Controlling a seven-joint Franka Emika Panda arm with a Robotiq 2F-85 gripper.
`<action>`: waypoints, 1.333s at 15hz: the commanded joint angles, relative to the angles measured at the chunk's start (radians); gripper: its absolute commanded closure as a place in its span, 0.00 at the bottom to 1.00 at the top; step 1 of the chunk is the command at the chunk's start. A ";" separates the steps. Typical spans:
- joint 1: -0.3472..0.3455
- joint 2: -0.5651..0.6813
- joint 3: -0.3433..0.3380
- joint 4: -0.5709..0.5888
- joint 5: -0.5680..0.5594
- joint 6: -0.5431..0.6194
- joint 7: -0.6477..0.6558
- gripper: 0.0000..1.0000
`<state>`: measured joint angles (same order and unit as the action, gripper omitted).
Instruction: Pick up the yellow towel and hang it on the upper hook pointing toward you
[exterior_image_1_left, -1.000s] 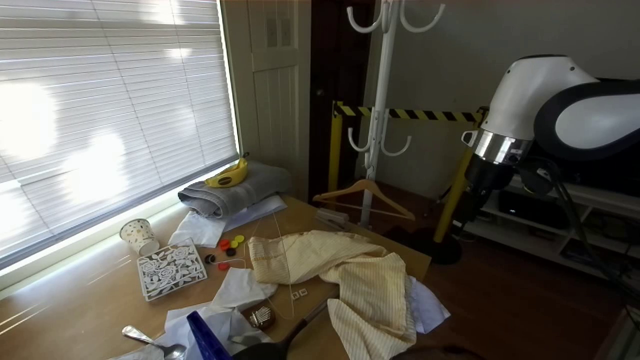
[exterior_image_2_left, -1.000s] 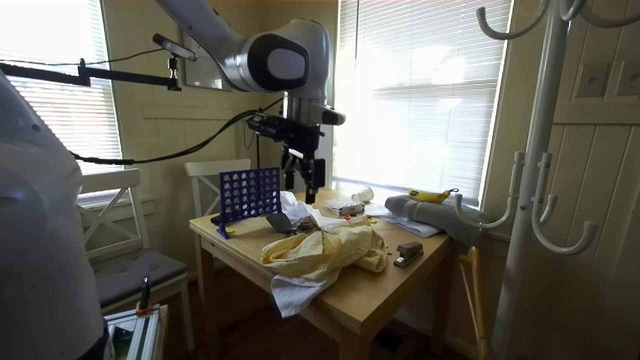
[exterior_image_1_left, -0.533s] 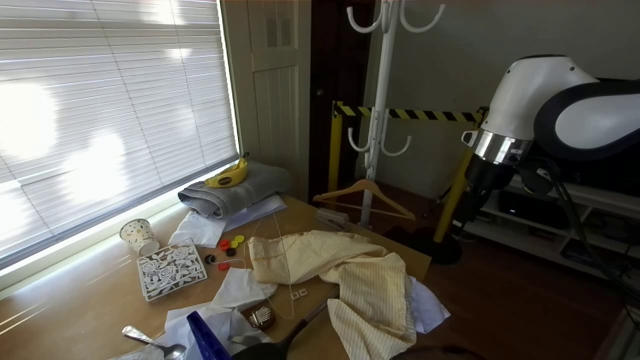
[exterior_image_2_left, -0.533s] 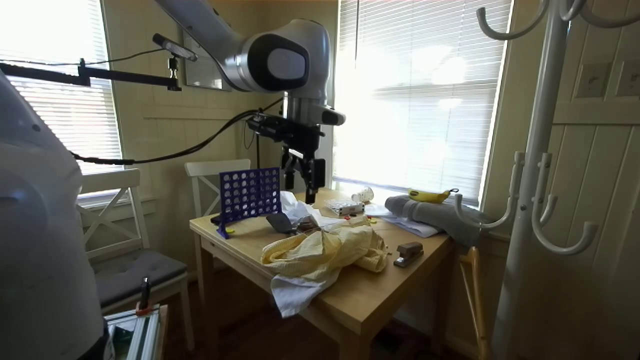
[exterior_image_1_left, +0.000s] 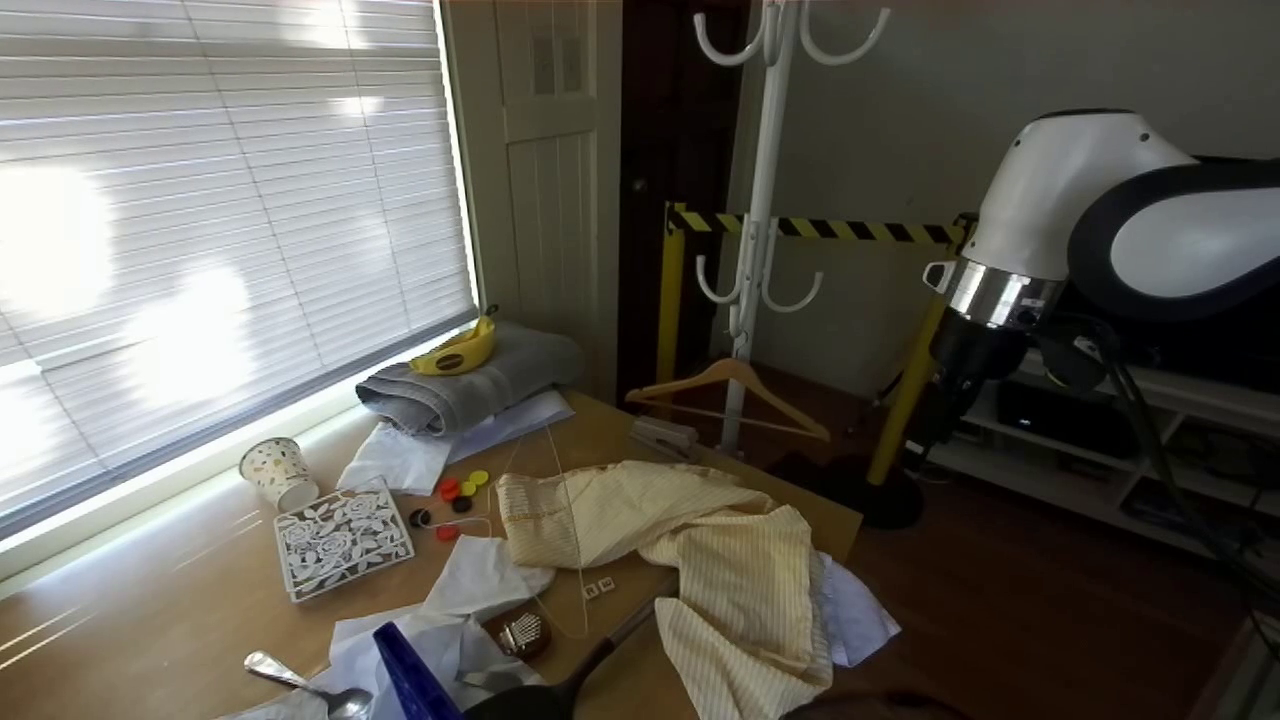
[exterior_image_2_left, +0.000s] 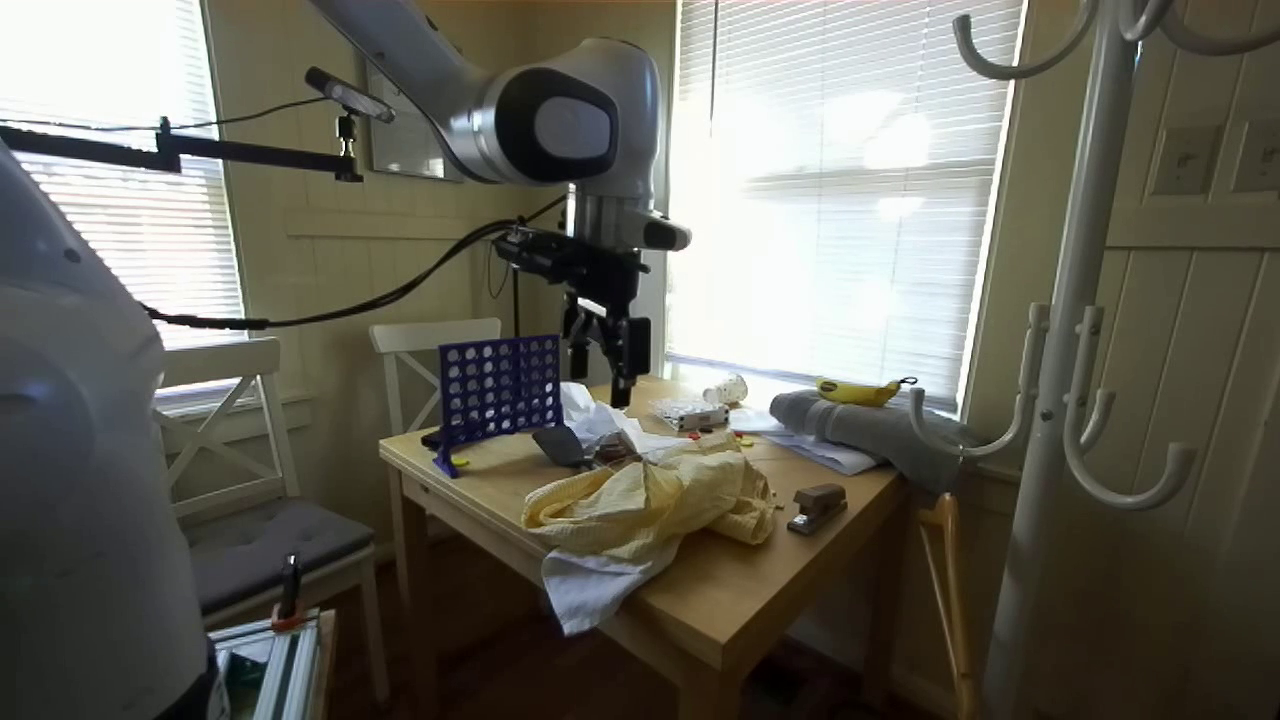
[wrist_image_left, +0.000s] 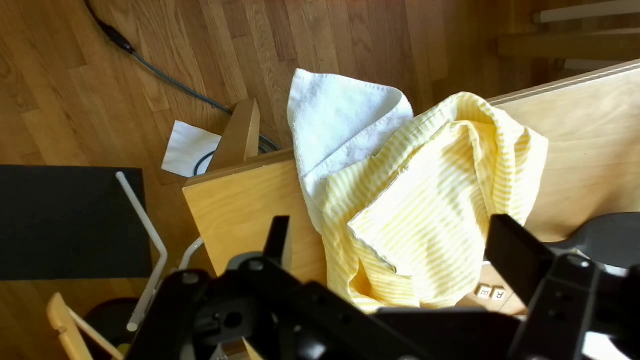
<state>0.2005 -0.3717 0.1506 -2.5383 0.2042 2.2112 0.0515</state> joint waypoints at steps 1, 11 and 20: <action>-0.002 0.000 0.002 0.001 0.001 -0.002 0.000 0.00; -0.002 0.000 0.002 0.001 0.001 -0.002 0.000 0.00; 0.007 0.046 -0.002 0.018 -0.022 0.015 -0.077 0.00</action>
<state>0.2006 -0.3709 0.1507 -2.5382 0.2019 2.2112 0.0432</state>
